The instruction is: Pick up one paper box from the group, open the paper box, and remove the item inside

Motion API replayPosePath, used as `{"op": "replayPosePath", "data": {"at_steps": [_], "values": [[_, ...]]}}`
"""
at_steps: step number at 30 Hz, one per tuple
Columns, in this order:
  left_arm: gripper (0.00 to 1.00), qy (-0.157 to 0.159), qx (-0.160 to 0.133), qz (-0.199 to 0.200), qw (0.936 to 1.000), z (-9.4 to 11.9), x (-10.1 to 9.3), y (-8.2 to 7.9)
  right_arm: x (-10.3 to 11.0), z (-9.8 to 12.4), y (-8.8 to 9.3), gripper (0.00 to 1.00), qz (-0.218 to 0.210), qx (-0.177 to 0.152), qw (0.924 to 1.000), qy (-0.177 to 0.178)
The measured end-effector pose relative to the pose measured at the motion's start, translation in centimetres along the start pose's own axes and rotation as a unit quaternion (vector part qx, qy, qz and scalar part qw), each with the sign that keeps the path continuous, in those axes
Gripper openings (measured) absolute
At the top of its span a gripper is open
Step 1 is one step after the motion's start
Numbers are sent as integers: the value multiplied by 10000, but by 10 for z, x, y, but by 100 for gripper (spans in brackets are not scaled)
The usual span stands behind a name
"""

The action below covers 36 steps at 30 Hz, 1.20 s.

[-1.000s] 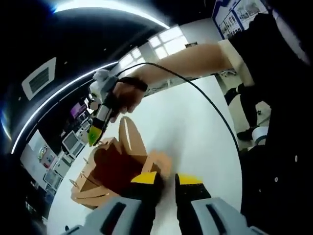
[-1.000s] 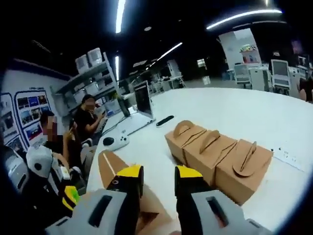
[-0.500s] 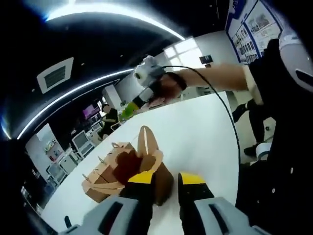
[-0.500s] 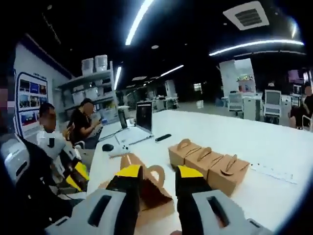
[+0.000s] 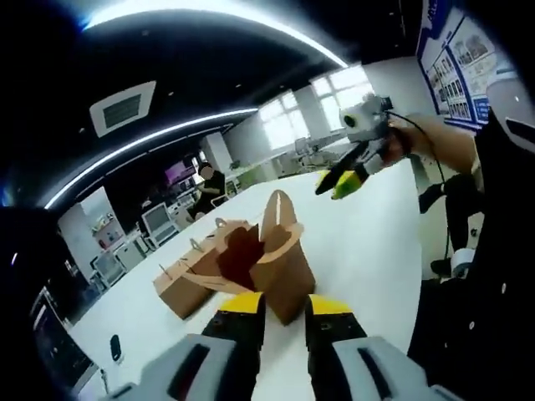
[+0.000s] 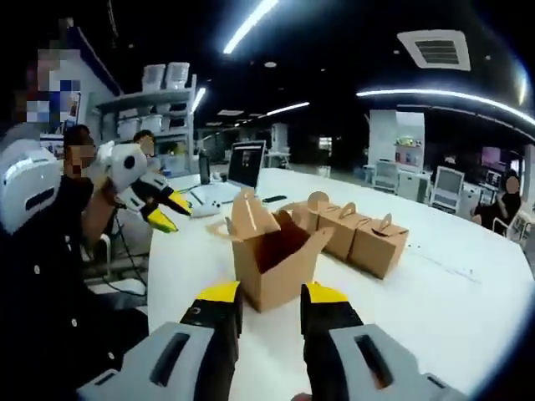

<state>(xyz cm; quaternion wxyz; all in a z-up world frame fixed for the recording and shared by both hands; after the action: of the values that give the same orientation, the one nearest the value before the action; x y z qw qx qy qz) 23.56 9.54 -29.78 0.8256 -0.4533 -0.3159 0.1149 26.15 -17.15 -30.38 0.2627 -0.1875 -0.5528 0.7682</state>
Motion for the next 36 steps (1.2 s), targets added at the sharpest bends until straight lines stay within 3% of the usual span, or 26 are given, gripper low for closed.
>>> {"op": "replayPosePath", "data": {"at_steps": [5,8,12,15,18,20,23,27,29,32,36], "values": [[22,20,66,37,10000,-4,0,-1,15,5,12,28,111,53,9999,51],[23,44,114,-78,9999,-5,4,-6,15,8,1,28,387,94,9991,130],[23,66,115,-169,9998,-4,15,-19,14,10,-18,28,450,35,9989,117],[23,78,209,-5,9998,1,22,-23,18,12,-21,28,448,261,9986,102],[31,248,621,86,9977,13,16,-16,27,20,-11,31,429,572,9974,-28],[36,250,594,150,9978,23,11,-14,31,29,-6,36,428,695,9967,-33],[36,127,578,268,9979,38,9,-13,34,43,-4,37,460,814,9956,87],[40,-239,575,489,9969,57,15,-11,38,60,-13,42,507,798,9952,236],[46,-321,558,574,9963,65,16,-8,40,66,-17,45,505,768,9954,255],[60,-393,425,885,9944,71,16,-2,44,73,-20,45,568,770,9949,314],[63,-427,470,1108,9918,71,15,11,44,75,-20,45,581,802,9944,364]]}}
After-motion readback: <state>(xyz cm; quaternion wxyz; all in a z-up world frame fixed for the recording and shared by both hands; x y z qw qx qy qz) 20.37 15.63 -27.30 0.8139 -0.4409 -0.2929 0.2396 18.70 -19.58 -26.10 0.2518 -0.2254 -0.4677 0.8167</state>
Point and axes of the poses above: the point that each gripper's makers call its tool centre point, and the gripper's own axes: z roughly backward along the fingers, x roughly to its left, y roughly out of its underside, the point moved 6 cm from there along z, roughly backward along the fingers, and after that the axes turned 5 degrees about -z, right-handed, at the moved point
